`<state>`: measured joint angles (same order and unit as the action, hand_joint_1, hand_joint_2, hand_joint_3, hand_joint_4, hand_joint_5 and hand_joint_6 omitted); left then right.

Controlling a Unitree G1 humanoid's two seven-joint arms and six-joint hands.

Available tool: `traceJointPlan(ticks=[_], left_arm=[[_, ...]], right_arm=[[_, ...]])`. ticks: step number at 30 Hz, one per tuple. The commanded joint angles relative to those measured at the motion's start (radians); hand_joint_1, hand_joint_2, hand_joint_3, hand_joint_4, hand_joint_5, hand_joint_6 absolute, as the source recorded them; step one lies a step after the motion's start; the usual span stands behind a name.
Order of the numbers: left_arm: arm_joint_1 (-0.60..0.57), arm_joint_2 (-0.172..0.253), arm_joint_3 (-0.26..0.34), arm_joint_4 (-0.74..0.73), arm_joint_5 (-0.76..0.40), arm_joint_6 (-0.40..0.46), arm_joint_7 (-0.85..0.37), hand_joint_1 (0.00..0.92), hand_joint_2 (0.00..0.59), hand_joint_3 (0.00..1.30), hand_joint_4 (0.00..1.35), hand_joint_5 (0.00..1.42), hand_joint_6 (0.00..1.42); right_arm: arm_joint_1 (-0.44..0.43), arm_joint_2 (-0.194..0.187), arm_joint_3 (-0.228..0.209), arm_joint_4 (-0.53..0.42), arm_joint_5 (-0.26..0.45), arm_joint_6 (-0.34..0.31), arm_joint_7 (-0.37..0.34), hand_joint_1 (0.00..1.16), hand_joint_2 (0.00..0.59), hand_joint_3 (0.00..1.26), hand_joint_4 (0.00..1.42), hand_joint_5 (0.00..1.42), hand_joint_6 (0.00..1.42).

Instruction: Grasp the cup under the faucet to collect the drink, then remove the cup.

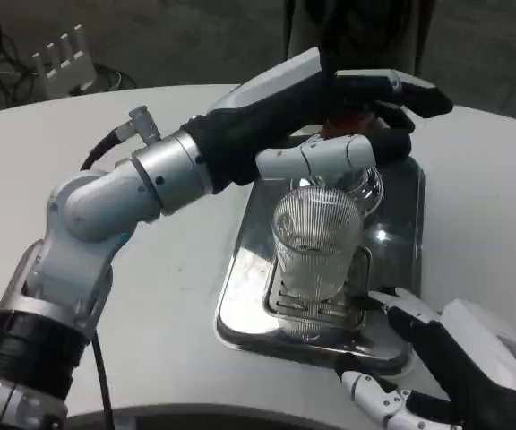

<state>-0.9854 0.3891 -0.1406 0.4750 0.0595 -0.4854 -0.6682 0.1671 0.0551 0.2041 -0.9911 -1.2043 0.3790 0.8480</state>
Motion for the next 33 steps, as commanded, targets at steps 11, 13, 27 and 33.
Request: traceJointPlan(ticks=[11, 13, 27, 33], left_arm=[[0.011, 0.036, -0.069, 0.039, 0.115, -0.129, 0.031, 0.000, 0.109, 0.27, 0.21, 0.26, 0.35], [0.008, 0.038, -0.072, 0.048, 0.121, -0.138, 0.037, 0.000, 0.109, 0.27, 0.21, 0.26, 0.35], [0.002, 0.053, -0.066, 0.071, 0.135, -0.173, 0.057, 0.000, 0.114, 0.27, 0.20, 0.26, 0.35], [0.005, 0.059, -0.064, 0.069, 0.133, -0.176, 0.063, 0.000, 0.117, 0.27, 0.21, 0.26, 0.34]], right_arm=[[-0.002, 0.023, -0.028, 0.004, 0.077, 0.042, -0.037, 0.32, 0.432, 0.16, 0.04, 0.11, 0.00], [-0.001, 0.036, -0.044, 0.012, 0.127, 0.064, -0.065, 0.32, 0.420, 0.16, 0.05, 0.13, 0.00], [-0.031, -0.008, -0.199, 0.165, 0.572, -0.014, -0.417, 0.58, 0.249, 0.02, 0.06, 0.22, 0.04], [-0.055, -0.023, -0.224, 0.253, 0.675, -0.051, -0.553, 0.61, 0.230, 0.01, 0.08, 0.18, 0.01]])
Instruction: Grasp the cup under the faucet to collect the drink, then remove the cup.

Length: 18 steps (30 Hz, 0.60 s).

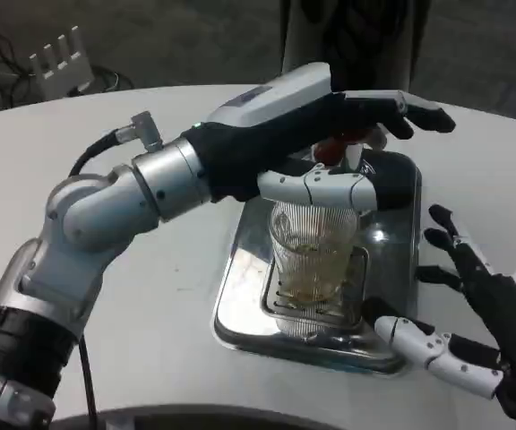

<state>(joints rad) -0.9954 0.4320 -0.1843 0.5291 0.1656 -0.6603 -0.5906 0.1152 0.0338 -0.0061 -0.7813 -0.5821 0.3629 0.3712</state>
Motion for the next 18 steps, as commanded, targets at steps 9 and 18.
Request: traceJointPlan(ticks=[9, 18], left_arm=[[0.019, 0.019, -0.018, 0.005, 0.022, 0.000, -0.014, 0.000, 0.118, 0.27, 0.22, 0.26, 0.34], [0.030, 0.031, -0.016, -0.016, 0.018, 0.004, -0.015, 0.000, 0.118, 0.28, 0.22, 0.27, 0.32]], right_arm=[[-0.016, -0.057, 0.019, 0.180, 0.131, -0.160, -0.219, 0.60, 0.220, 0.05, 0.09, 0.13, 0.00], [-0.095, -0.052, 0.098, 0.339, 0.108, -0.241, -0.349, 0.60, 0.204, 0.04, 0.09, 0.12, 0.00]])
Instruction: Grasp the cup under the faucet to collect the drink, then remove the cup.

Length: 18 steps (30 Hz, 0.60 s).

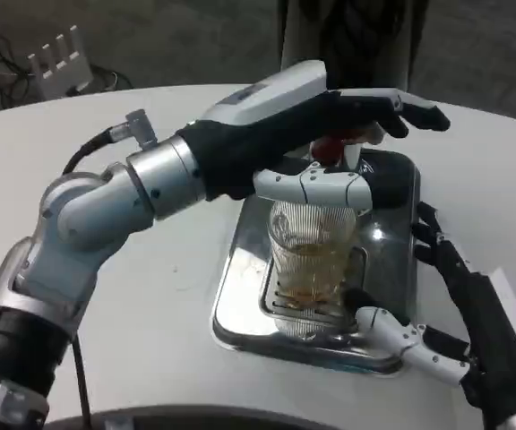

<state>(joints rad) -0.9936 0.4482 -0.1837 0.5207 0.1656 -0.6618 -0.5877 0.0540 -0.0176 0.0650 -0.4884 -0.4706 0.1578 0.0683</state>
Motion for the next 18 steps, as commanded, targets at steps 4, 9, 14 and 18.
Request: traceJointPlan(ticks=[4, 9, 14, 18], left_arm=[[0.032, 0.017, -0.017, -0.015, 0.015, 0.007, -0.020, 0.000, 0.118, 0.28, 0.22, 0.27, 0.32], [0.034, 0.020, -0.018, -0.021, 0.015, 0.010, -0.023, 0.000, 0.118, 0.28, 0.22, 0.27, 0.32], [0.033, 0.022, -0.019, -0.027, 0.016, 0.011, -0.023, 0.000, 0.117, 0.28, 0.23, 0.27, 0.32], [0.032, 0.023, -0.020, -0.029, 0.016, 0.012, -0.025, 0.000, 0.117, 0.28, 0.23, 0.27, 0.32]], right_arm=[[-0.068, 0.009, 0.039, 0.093, -0.012, -0.041, -0.103, 0.60, 0.203, 0.04, 0.08, 0.12, 0.00], [-0.106, 0.022, 0.049, 0.154, -0.003, -0.046, -0.159, 0.60, 0.202, 0.04, 0.08, 0.13, 0.00], [-0.157, 0.038, 0.067, 0.204, 0.003, -0.036, -0.182, 0.61, 0.196, 0.04, 0.10, 0.14, 0.00], [-0.181, 0.042, 0.082, 0.224, -0.001, -0.033, -0.186, 0.62, 0.197, 0.04, 0.10, 0.14, 0.00]])
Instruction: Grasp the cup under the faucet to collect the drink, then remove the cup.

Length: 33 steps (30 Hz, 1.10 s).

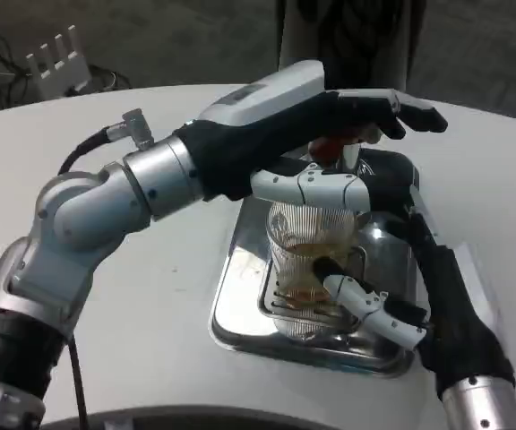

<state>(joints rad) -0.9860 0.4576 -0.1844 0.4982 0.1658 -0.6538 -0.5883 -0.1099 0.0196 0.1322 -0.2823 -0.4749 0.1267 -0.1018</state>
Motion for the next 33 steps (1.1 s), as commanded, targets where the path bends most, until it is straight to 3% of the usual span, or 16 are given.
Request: traceJointPlan(ticks=[1, 16, 33], left_arm=[[0.025, 0.014, -0.019, -0.008, 0.016, 0.005, -0.024, 0.000, 0.117, 0.28, 0.23, 0.27, 0.32], [0.038, 0.033, -0.013, -0.035, 0.008, 0.017, -0.037, 0.000, 0.117, 0.29, 0.23, 0.28, 0.32], [0.025, 0.044, -0.013, -0.020, 0.010, 0.016, -0.041, 0.000, 0.127, 0.30, 0.24, 0.29, 0.32]], right_arm=[[-0.023, 0.006, 0.019, 0.026, 0.004, -0.001, -0.013, 0.62, 0.197, 0.04, 0.10, 0.14, 0.00], [-0.077, 0.030, 0.057, 0.132, -0.002, -0.014, -0.080, 0.63, 0.199, 0.04, 0.11, 0.15, 0.00], [-0.145, 0.050, 0.062, 0.234, 0.035, -0.048, -0.120, 0.65, 0.195, 0.00, 0.06, 0.10, 0.00]])
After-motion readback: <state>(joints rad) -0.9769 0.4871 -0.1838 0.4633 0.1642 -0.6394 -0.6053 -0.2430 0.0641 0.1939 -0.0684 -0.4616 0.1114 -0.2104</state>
